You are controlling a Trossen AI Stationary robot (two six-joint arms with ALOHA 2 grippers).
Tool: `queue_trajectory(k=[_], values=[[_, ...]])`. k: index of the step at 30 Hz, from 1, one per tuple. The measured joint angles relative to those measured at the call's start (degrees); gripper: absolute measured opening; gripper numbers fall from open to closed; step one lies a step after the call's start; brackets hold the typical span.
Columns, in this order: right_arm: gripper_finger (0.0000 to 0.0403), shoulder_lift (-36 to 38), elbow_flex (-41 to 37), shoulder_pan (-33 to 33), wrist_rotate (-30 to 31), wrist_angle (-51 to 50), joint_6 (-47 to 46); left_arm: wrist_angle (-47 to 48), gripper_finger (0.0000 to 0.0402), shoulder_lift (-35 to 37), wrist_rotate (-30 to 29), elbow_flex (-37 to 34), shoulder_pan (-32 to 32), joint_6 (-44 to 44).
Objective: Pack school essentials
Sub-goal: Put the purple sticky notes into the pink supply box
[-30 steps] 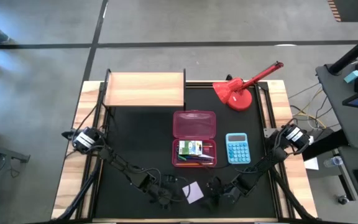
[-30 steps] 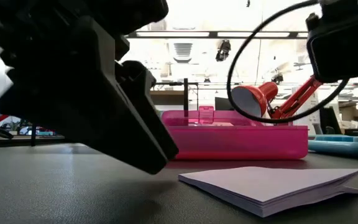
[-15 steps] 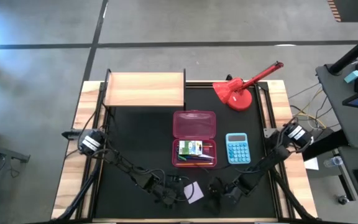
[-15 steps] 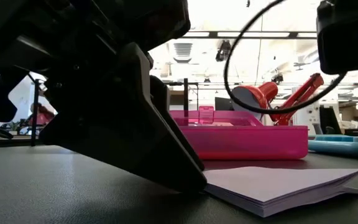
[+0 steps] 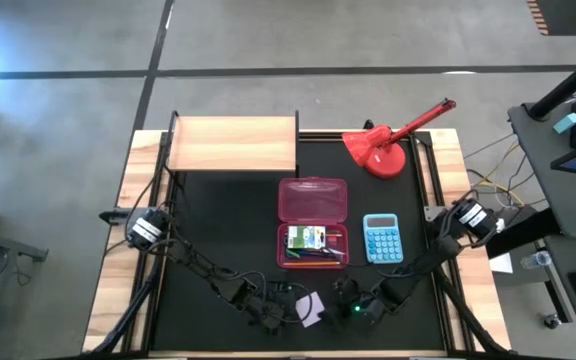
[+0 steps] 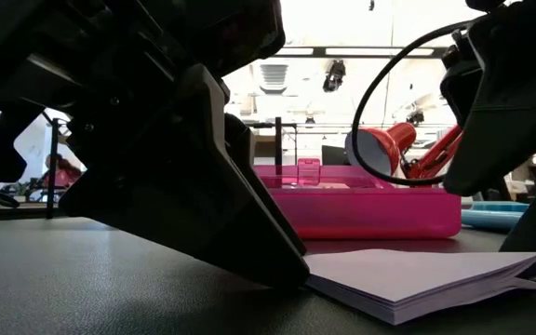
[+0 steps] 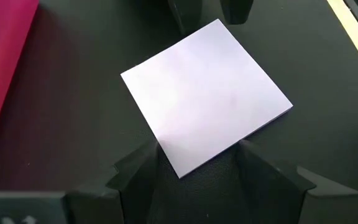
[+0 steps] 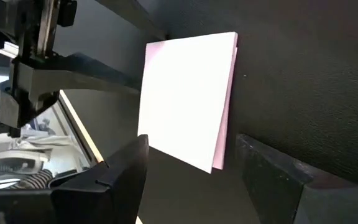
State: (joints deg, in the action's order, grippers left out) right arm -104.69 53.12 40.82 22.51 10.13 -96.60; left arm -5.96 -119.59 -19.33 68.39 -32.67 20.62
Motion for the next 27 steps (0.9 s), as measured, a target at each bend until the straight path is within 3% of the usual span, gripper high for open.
queue_trajectory(k=[27], values=[[0.0231,-2.3,-0.1,-1.8,-0.2,5.7,2.9,-1.0,0.0208,-0.1,-0.2,-0.1,0.9,-0.6]])
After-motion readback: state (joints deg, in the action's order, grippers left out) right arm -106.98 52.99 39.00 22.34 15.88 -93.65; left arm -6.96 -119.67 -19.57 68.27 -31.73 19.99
